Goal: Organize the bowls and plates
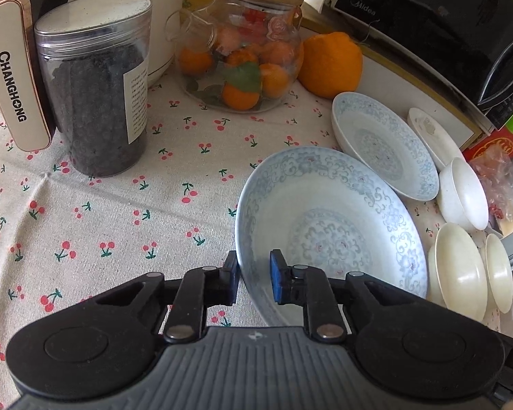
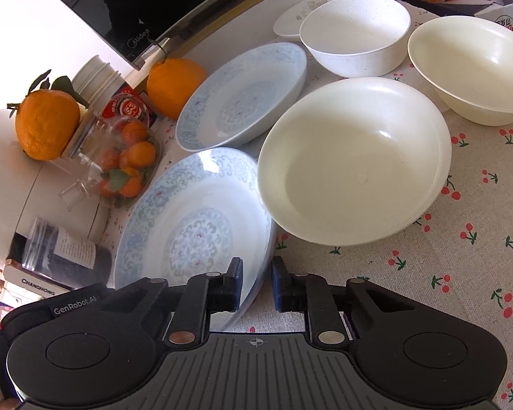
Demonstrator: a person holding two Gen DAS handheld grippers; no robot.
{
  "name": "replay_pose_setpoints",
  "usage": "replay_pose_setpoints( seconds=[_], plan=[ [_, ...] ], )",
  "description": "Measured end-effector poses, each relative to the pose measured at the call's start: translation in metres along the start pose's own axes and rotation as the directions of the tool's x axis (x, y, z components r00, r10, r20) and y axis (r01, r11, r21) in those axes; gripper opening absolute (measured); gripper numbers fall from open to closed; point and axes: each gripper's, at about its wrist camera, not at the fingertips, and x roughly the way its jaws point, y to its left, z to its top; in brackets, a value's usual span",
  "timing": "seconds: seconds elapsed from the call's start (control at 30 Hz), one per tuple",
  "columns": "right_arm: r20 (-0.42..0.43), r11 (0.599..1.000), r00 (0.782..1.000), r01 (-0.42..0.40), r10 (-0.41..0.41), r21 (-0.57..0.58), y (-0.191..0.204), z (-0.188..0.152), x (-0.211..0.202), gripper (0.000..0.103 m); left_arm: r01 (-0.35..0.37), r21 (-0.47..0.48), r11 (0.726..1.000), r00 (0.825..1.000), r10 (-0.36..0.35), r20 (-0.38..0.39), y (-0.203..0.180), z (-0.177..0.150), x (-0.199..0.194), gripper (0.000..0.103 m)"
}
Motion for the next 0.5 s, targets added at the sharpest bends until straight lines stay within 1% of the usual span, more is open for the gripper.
replay_pose_setpoints(
  seconds=[0.13,0.33,0.5],
  plan=[
    [-0.001,1.000,1.000,-0.002,0.002,-0.012,0.000,0.000,0.000,0.014,0.017,-0.024,1.000,1.000,-0.017,0.004,0.005,0.001,-0.002,0.012],
    [0.002,1.000,1.000,-0.001,0.001,-0.023,0.000,0.001,-0.004,0.015,0.027,0.005,1.000,0.999,-0.027,0.029,0.001,-0.001,-0.010,0.010],
    [-0.016,1.000,1.000,-0.015,0.015,-0.025,-0.001,0.001,-0.006,0.015,0.044,-0.005,0.999,0.998,-0.044,0.046,0.004,-0.001,-0.019,0.009]
  ],
)
